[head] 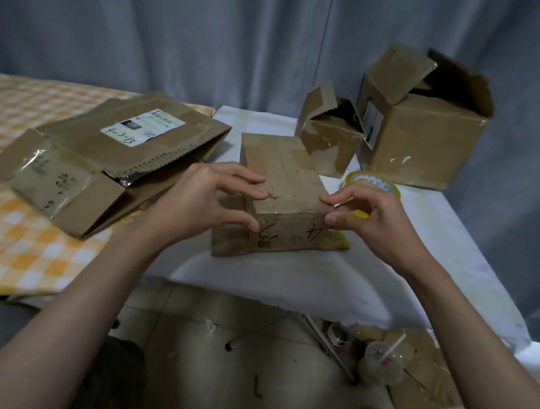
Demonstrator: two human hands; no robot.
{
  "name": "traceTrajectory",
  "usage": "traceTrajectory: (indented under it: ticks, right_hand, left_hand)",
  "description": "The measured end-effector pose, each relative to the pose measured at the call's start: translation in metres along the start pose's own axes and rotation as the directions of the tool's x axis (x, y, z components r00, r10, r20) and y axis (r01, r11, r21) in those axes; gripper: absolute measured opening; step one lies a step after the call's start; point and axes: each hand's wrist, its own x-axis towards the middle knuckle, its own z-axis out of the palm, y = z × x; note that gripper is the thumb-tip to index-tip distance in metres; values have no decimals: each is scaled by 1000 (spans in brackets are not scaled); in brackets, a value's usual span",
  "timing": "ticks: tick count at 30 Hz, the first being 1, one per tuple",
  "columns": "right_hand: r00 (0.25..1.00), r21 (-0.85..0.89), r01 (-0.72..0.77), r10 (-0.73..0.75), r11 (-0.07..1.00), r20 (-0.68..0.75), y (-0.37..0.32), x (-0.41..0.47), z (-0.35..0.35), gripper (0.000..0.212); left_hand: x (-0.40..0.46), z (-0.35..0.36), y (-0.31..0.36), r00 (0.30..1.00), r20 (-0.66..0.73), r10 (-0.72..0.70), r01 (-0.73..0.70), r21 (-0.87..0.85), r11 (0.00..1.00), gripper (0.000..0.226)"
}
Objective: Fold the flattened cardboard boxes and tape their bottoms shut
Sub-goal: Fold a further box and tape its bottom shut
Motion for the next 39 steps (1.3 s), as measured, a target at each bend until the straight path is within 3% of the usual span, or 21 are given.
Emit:
traceTrajectory:
  ticks: [6,10,15,19,22,26,29,33,35,39]
  right_hand:
    - [1000,-19,-9,9,1000,-9,-1,-3,3,21]
    - [1000,-39,10,-11,999,-13,-2,-4,5,20]
    - [992,1,52,-52,999,-115,-2,-2,0,21]
    - [983,123,-23,44,992,-176,-6,-1,-7,22]
    - [976,168,-86,117,982,-185,-2,3,-8,25]
    - [940,179,-163,208,970,-272,4,9,-1,26]
    - [871,168,-274,318,947,-374,3,11,0,9]
    - [893,236,-333,386,913,-232,-5,7,12,37]
    - [897,238,-327,380,915,-227,-9,7,14,39]
    - [891,262,-256,332,930,-309,-21,5,10,34]
  left_hand:
    - [-3,13,-4,1000,10,11,-11,51,999,36]
    - [-4,20,-5,999,5,33,-34,147,989,41]
    - [-1,21,2,996,-62,59,-55,54,997,56]
    - [6,24,22,993,-58,99,-99,6,995,55]
    - [20,19,30,994,-103,-34,37,20,999,54]
    - [45,0,-8,907,-209,-366,406,202,891,61]
    - [50,-10,-33,815,-152,-559,569,29,822,56]
    - [49,-13,-33,816,-109,-568,560,-95,823,53]
    - [48,-12,-29,821,-115,-559,546,-123,828,42]
    - [43,-18,-17,812,-257,-524,456,-280,845,24]
